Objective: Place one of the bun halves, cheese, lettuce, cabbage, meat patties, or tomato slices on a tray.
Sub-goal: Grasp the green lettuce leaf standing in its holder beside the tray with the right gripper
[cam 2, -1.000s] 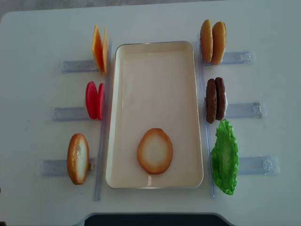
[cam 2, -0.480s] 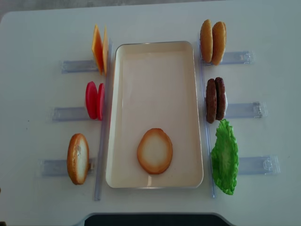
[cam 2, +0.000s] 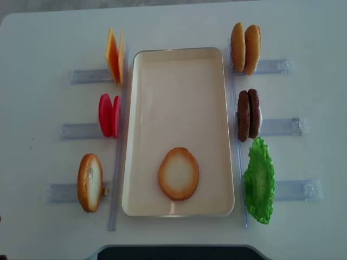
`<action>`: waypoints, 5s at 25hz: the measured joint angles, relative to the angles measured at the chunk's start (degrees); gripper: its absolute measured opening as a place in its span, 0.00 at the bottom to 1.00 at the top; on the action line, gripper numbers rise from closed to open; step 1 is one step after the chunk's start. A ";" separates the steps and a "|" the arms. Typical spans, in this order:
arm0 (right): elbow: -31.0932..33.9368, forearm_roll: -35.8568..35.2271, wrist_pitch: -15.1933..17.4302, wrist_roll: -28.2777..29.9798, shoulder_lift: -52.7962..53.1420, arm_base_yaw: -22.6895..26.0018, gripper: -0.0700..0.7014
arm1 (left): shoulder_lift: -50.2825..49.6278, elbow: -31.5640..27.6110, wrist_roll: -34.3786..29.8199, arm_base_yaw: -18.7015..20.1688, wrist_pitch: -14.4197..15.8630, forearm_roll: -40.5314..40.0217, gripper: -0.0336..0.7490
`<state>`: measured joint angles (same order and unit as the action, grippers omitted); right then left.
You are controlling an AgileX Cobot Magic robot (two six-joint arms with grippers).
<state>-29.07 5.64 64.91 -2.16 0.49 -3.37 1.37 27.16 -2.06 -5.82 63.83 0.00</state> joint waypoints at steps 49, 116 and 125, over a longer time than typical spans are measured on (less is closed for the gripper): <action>-26.78 -3.84 4.78 -1.33 -47.93 0.00 0.63 | 0.00 0.00 -0.05 0.00 0.00 0.00 0.22; -25.10 -8.63 2.06 -20.74 -74.40 -37.83 0.64 | 0.00 0.00 -0.05 0.00 0.00 0.00 0.22; -25.16 -8.63 -1.00 -20.45 -74.94 -37.83 0.64 | 0.00 0.00 -0.05 0.00 0.00 0.00 0.22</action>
<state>-54.22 -2.99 63.91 -22.62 -74.45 -41.20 1.37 27.16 -2.11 -5.82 63.83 0.00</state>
